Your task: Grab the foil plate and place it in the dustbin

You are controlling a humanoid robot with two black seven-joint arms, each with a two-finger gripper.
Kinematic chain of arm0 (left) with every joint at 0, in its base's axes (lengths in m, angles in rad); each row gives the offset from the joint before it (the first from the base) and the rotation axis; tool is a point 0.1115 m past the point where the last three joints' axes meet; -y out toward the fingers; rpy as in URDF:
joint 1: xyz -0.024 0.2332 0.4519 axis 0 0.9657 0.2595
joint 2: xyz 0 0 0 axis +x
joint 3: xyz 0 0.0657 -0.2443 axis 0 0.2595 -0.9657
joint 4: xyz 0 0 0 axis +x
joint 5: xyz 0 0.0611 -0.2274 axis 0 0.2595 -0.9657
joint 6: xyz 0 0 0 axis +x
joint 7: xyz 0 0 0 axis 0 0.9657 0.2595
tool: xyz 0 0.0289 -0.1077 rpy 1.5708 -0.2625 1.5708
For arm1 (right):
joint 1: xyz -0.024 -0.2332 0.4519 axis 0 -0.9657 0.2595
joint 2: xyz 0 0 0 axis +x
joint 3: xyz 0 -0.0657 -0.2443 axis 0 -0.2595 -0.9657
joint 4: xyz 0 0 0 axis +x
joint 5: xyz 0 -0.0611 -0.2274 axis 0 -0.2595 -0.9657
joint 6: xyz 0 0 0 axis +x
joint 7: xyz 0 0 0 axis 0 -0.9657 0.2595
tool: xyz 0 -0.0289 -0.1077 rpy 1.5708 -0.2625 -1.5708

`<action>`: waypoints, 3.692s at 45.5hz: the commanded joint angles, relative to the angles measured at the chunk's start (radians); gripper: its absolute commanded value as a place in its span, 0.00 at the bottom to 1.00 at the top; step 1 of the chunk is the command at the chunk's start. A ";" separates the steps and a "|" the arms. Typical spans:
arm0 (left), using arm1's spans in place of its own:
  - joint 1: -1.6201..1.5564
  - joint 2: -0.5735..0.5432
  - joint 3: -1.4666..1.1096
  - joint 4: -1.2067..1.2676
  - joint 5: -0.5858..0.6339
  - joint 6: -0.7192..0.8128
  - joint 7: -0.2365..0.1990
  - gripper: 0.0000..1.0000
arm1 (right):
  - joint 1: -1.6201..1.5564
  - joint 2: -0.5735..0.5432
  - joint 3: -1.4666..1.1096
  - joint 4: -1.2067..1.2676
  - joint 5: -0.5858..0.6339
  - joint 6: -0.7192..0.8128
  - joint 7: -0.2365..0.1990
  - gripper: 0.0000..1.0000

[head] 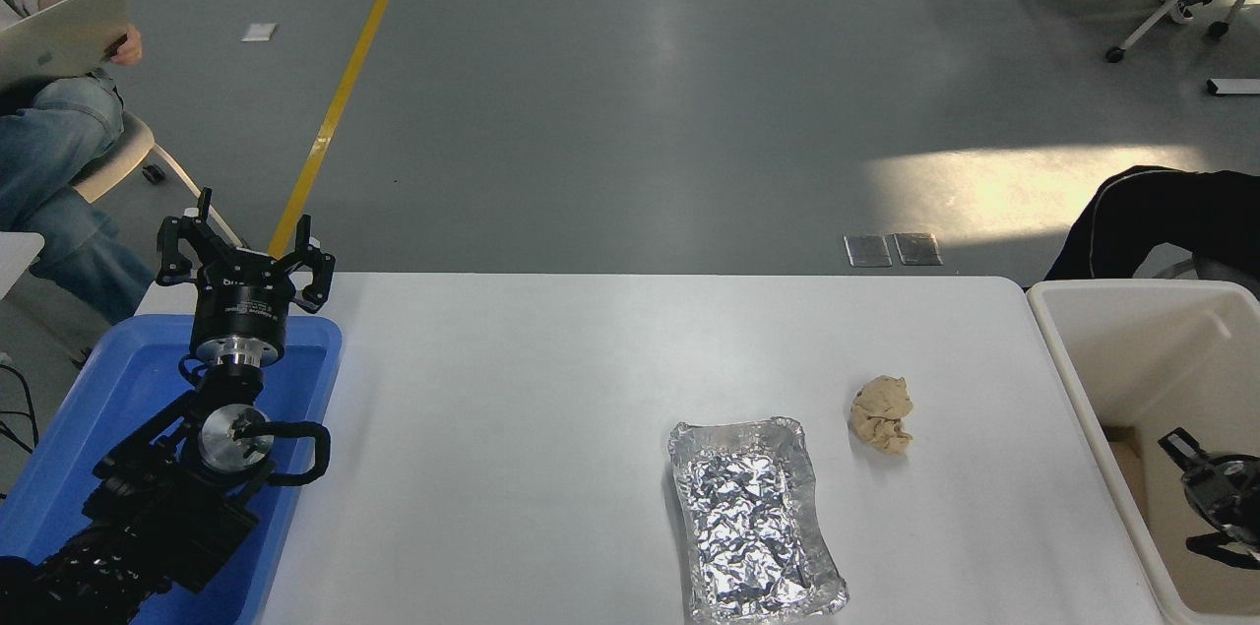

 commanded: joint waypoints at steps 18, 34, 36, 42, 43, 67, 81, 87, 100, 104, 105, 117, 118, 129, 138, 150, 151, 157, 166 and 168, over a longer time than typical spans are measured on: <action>-0.002 0.000 0.000 0.000 0.000 0.001 0.003 0.99 | 0.023 0.022 0.005 0.001 -0.011 0.002 0.000 0.00; 0.000 0.000 -0.002 0.000 -0.001 0.001 -0.002 0.99 | 0.051 0.015 -0.003 0.017 -0.012 0.025 0.003 0.00; 0.000 0.000 -0.002 0.000 -0.001 0.001 -0.002 0.99 | 0.056 0.008 -0.006 0.021 -0.012 0.026 0.006 0.00; 0.000 0.000 0.000 0.000 0.000 0.001 0.000 0.99 | 0.132 -0.021 0.006 0.130 -0.012 0.069 0.012 0.03; 0.000 0.000 0.000 0.000 0.000 0.001 0.000 0.99 | 0.154 -0.043 0.006 0.164 -0.012 0.066 0.012 0.13; 0.001 0.000 0.000 0.000 0.002 0.000 0.000 0.99 | 0.810 -0.500 -0.040 1.043 -0.393 0.075 0.012 0.70; 0.001 0.000 0.002 0.000 0.002 -0.002 0.001 0.99 | 1.227 -0.321 -0.411 1.285 -0.411 0.075 0.012 0.73; 0.001 0.000 0.002 0.000 0.002 -0.002 0.001 0.99 | 1.379 -0.232 -0.489 1.391 -0.385 0.087 0.012 0.74; 0.001 0.000 0.000 0.000 -0.001 -0.002 0.000 0.99 | 1.662 -0.044 -0.524 1.551 -0.296 0.248 0.012 0.82; 0.001 0.000 0.000 0.000 -0.001 -0.002 0.000 0.99 | 1.718 -0.023 -0.520 1.569 -0.273 0.310 0.012 0.84; 0.001 0.000 0.000 0.000 -0.001 -0.002 0.000 0.99 | 1.732 -0.018 -0.517 1.571 -0.270 0.322 0.013 0.84; 0.001 0.000 -0.002 0.000 -0.003 0.000 0.000 0.99 | 1.922 0.000 -0.429 1.635 -0.250 0.520 0.015 0.84; 0.001 0.000 0.000 0.000 -0.003 0.000 0.000 0.99 | 1.938 0.000 -0.423 1.640 -0.241 0.535 0.015 0.84; 0.001 0.000 -0.002 0.000 -0.003 0.000 0.000 0.99 | 1.979 0.009 -0.402 1.650 -0.213 0.577 0.015 0.84; 0.001 0.000 -0.002 0.000 -0.003 0.000 0.000 0.99 | 1.979 0.018 -0.396 1.661 -0.212 0.578 0.015 0.84; 0.001 0.000 -0.002 0.000 -0.003 0.000 0.000 0.99 | 1.872 0.035 -0.379 1.644 -0.213 0.522 0.013 0.83; 0.001 0.000 -0.002 0.000 -0.003 0.000 0.000 0.99 | 1.851 0.035 -0.379 1.640 -0.213 0.506 0.013 0.83; 0.001 0.000 -0.002 0.000 -0.003 0.000 0.000 0.99 | 1.703 0.037 -0.374 1.627 -0.216 0.390 0.013 0.83; 0.001 0.000 0.000 0.000 -0.003 0.000 0.000 0.99 | 1.542 0.037 -0.317 1.626 -0.227 0.305 0.013 0.83; 0.001 0.000 0.000 0.000 -0.001 0.000 0.000 0.99 | 1.504 0.041 -0.298 1.626 -0.230 0.282 0.013 0.83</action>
